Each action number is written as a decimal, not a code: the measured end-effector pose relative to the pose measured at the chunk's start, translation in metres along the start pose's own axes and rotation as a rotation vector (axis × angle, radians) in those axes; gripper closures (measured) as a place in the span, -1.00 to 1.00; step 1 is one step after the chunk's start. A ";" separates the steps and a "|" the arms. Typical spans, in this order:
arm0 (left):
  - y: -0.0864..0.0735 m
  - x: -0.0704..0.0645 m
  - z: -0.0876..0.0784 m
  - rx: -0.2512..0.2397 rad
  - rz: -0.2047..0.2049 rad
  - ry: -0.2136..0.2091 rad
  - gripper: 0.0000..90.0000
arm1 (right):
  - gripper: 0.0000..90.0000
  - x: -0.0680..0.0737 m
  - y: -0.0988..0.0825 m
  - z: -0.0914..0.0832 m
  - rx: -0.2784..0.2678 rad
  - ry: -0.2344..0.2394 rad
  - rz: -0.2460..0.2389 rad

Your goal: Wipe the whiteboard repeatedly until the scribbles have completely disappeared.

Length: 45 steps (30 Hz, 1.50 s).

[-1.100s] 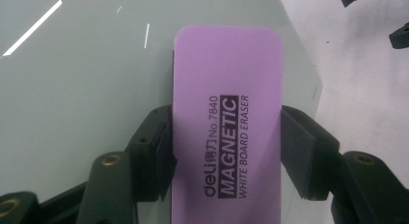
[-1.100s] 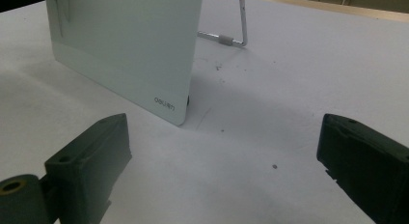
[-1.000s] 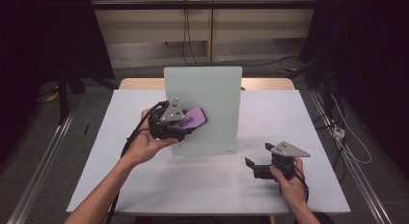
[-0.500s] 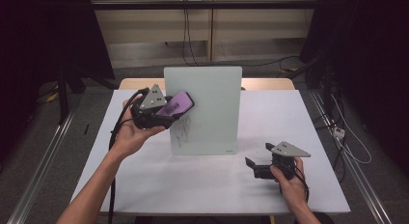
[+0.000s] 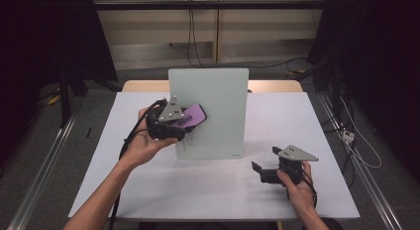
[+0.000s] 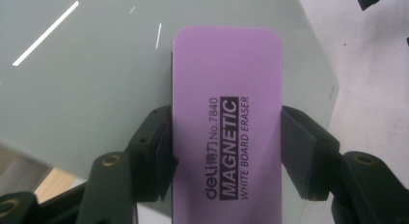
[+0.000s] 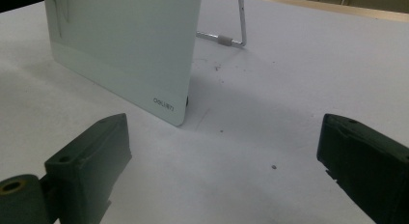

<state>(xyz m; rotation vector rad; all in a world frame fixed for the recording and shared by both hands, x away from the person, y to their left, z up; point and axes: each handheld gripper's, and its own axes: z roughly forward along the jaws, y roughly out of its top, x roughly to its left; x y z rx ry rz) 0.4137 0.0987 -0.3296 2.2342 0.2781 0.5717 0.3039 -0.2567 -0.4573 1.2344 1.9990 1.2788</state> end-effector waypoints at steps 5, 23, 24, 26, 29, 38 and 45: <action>0.003 -0.004 0.006 0.003 0.011 -0.005 -0.10 | -0.89 0.000 0.000 0.000 0.000 0.003 -0.002; -0.015 -0.030 0.030 0.086 0.052 -0.113 -0.10 | -0.89 0.000 0.000 0.000 0.002 0.006 0.000; -0.015 -0.029 0.029 0.085 0.051 -0.110 -0.10 | -0.89 0.000 0.000 -0.001 0.002 0.007 -0.001; -0.014 -0.025 0.025 0.079 0.049 -0.100 -0.10 | -0.90 0.000 0.000 -0.001 0.003 0.008 -0.003; -0.013 -0.016 0.016 0.050 0.025 -0.074 -0.10 | -0.89 0.000 0.000 -0.001 0.001 0.006 -0.004; -0.015 0.005 -0.010 0.028 -0.004 -0.006 -0.09 | -0.89 0.000 0.000 -0.001 0.000 0.005 -0.004; -0.029 -0.002 -0.006 0.048 0.000 -0.023 -0.10 | -0.89 0.000 0.000 -0.001 0.002 0.005 -0.002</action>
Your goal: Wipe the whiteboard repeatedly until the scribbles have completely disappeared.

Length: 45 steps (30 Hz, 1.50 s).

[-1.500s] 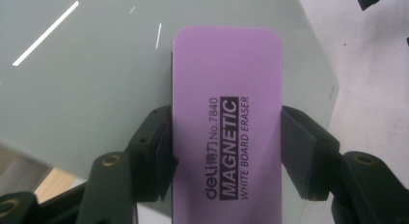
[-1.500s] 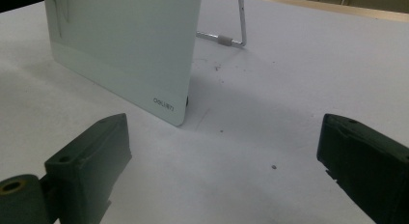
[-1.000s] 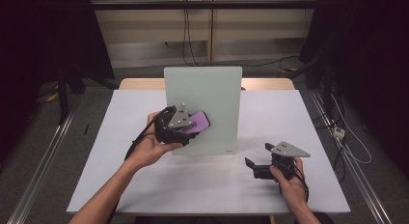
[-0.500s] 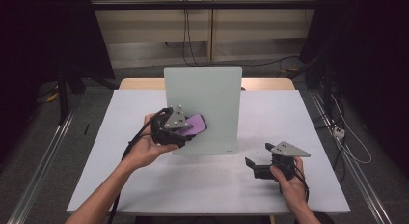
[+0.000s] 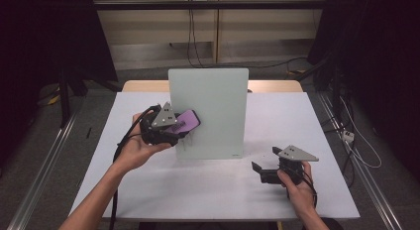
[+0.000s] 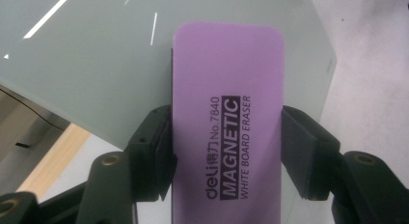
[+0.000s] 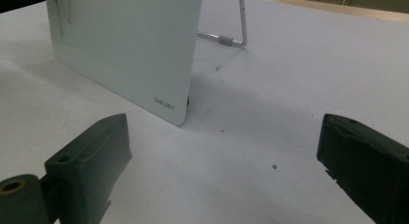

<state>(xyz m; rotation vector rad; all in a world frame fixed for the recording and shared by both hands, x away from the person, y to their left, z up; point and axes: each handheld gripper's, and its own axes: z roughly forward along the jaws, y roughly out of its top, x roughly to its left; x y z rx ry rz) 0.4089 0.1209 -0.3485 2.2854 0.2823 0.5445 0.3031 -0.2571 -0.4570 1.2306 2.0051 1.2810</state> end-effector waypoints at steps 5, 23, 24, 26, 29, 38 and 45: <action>-0.008 -0.007 0.006 0.017 0.000 -0.020 -0.10 | -0.89 0.000 0.000 0.000 0.001 -0.001 -0.001; -0.012 -0.023 0.022 0.061 0.010 -0.061 -0.10 | -0.89 0.000 0.000 0.001 -0.001 -0.001 0.003; -0.009 -0.021 0.022 0.049 0.003 -0.061 -0.10 | -0.89 0.000 0.000 0.001 -0.001 -0.002 0.002; -0.003 -0.018 0.020 0.042 0.001 -0.055 -0.10 | -0.89 0.000 0.000 0.001 -0.001 -0.001 0.002; 0.006 -0.014 0.018 0.017 0.005 -0.040 -0.10 | -0.89 0.000 0.000 0.000 -0.001 -0.001 0.002; 0.018 -0.017 0.027 0.006 0.026 -0.051 -0.10 | -0.89 0.000 0.000 0.000 -0.001 0.000 0.001; 0.020 -0.026 0.039 0.020 0.053 -0.077 -0.10 | -0.89 0.001 0.000 0.001 -0.001 0.000 0.003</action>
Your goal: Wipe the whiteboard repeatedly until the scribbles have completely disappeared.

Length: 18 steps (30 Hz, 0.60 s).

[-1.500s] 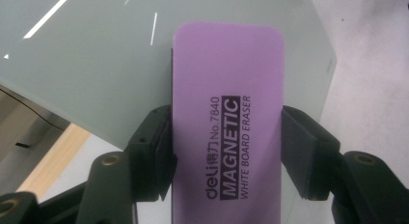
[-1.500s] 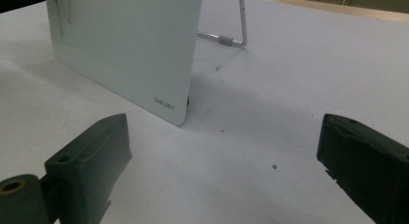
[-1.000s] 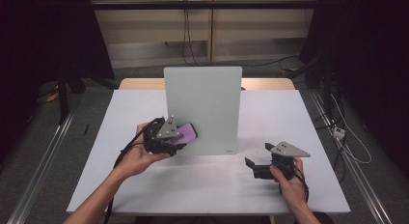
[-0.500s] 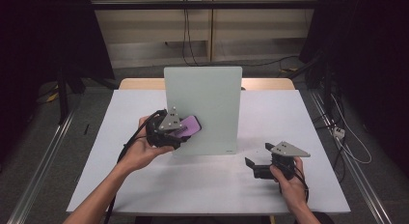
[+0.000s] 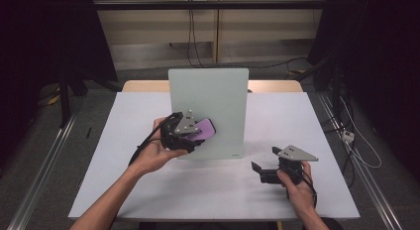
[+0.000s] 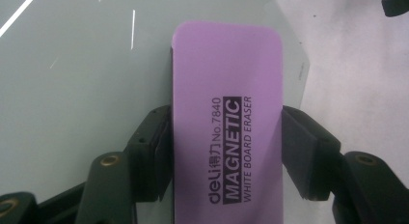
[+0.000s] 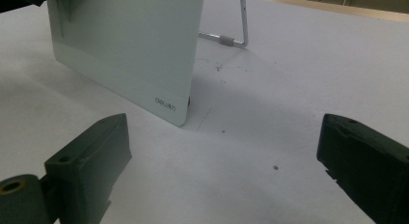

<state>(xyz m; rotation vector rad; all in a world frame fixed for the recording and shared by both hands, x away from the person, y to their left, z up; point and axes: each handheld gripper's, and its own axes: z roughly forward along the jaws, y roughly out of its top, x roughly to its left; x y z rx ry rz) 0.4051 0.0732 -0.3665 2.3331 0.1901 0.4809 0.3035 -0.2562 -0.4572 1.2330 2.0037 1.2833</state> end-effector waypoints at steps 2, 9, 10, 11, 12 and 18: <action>0.001 -0.002 0.003 0.004 -0.002 -0.005 -0.11 | -0.89 0.000 0.000 0.000 0.001 0.000 0.002; 0.002 -0.010 0.015 0.020 0.024 -0.032 -0.10 | -0.89 0.000 0.000 0.000 0.003 0.002 0.003; 0.001 -0.012 0.017 0.019 0.028 -0.034 -0.11 | -0.89 0.000 0.000 0.000 0.003 0.002 0.002; -0.001 -0.015 0.020 0.025 0.022 -0.047 -0.10 | -0.89 0.000 0.000 0.000 0.002 0.001 0.001; -0.004 -0.018 0.023 0.033 0.022 -0.058 -0.10 | -0.89 0.000 0.000 0.000 0.001 0.002 0.000; -0.016 -0.024 0.024 0.081 0.036 -0.073 -0.10 | -0.89 -0.001 0.000 0.000 0.000 0.002 -0.005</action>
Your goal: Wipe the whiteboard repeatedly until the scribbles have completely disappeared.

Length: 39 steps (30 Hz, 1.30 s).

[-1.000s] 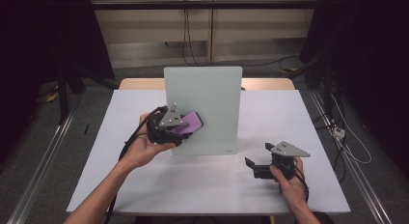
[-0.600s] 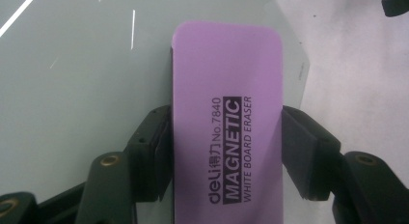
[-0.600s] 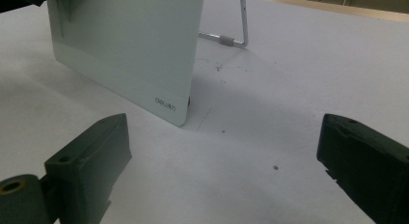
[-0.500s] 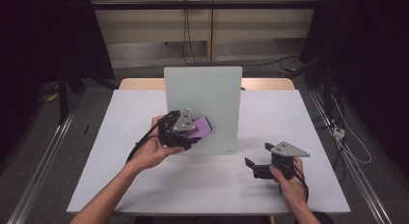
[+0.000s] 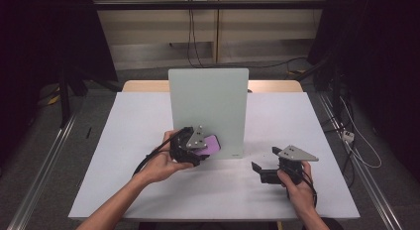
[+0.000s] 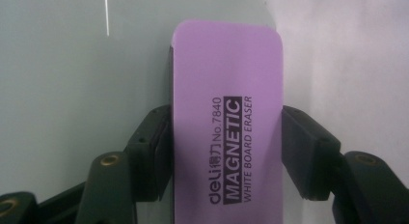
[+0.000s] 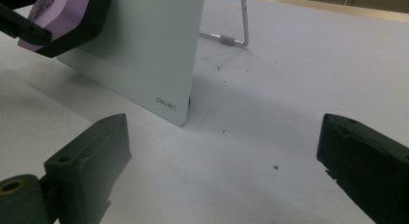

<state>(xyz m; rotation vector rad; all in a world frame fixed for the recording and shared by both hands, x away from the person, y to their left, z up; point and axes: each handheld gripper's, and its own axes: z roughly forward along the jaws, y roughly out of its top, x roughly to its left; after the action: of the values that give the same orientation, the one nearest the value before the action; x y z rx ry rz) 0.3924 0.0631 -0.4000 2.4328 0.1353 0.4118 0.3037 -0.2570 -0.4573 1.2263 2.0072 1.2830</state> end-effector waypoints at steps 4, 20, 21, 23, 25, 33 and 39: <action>0.000 0.010 -0.016 -0.051 -0.019 0.049 -0.10 | -0.89 0.000 0.000 0.000 0.000 0.001 0.002; -0.020 0.027 -0.045 -0.076 -0.063 0.106 -0.10 | -0.90 0.001 0.000 -0.001 0.001 0.001 0.002; -0.021 0.026 -0.045 -0.072 -0.057 0.103 -0.10 | -0.90 0.000 0.000 -0.001 0.000 0.003 0.000; -0.023 0.024 -0.043 -0.063 -0.059 0.096 -0.10 | -0.90 0.000 0.000 -0.001 -0.002 0.002 0.004; -0.025 0.022 -0.039 -0.057 -0.054 0.080 -0.10 | -0.90 0.000 0.000 -0.001 -0.003 0.003 0.007; -0.031 0.003 -0.016 -0.017 -0.012 0.042 -0.10 | -0.89 0.001 0.000 0.000 0.004 0.005 0.000; -0.029 -0.003 -0.003 -0.001 -0.011 -0.013 -0.10 | -0.89 0.001 0.000 0.000 0.003 0.006 0.001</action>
<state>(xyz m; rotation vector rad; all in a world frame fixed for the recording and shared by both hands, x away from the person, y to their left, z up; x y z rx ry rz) 0.3889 0.0867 -0.4171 2.4320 0.1422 0.3907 0.3031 -0.2565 -0.4572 1.2260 2.0137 1.2855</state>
